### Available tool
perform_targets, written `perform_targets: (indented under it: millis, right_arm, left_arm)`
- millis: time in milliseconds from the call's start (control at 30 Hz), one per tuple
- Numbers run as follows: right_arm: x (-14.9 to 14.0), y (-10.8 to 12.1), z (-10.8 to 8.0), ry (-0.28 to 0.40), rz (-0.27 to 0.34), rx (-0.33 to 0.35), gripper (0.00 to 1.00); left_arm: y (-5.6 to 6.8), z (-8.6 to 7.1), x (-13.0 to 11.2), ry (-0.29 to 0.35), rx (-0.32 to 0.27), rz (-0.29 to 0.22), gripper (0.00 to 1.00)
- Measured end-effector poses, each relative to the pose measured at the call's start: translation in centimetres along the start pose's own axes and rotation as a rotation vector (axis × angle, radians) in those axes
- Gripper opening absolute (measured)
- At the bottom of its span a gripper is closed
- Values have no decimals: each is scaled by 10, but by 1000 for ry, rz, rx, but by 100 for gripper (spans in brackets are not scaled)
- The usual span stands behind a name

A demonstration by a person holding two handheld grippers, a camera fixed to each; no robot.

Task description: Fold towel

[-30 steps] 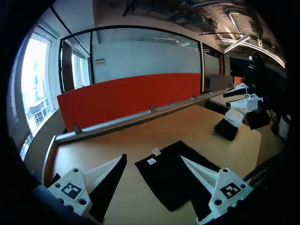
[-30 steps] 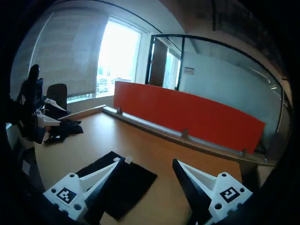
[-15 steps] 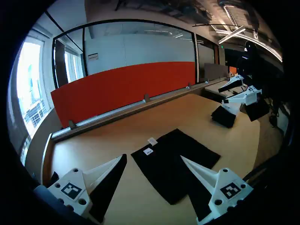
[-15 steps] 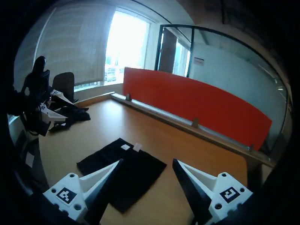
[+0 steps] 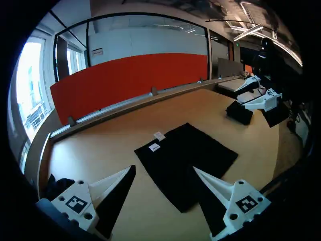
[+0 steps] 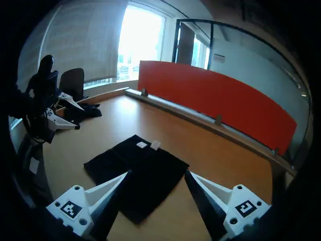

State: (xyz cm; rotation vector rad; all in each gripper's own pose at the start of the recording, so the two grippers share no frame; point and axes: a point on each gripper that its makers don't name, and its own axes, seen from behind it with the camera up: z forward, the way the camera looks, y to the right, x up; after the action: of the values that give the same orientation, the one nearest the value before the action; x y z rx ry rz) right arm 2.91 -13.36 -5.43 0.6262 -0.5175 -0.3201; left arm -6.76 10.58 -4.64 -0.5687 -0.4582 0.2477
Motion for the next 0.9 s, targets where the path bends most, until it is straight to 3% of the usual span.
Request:
perform_targets:
  millis: [900]
  right_arm:
    - [-86,-33,42,-128,-6,59,100]
  left_arm:
    - [24,41,-89,-145,-69,28,94]
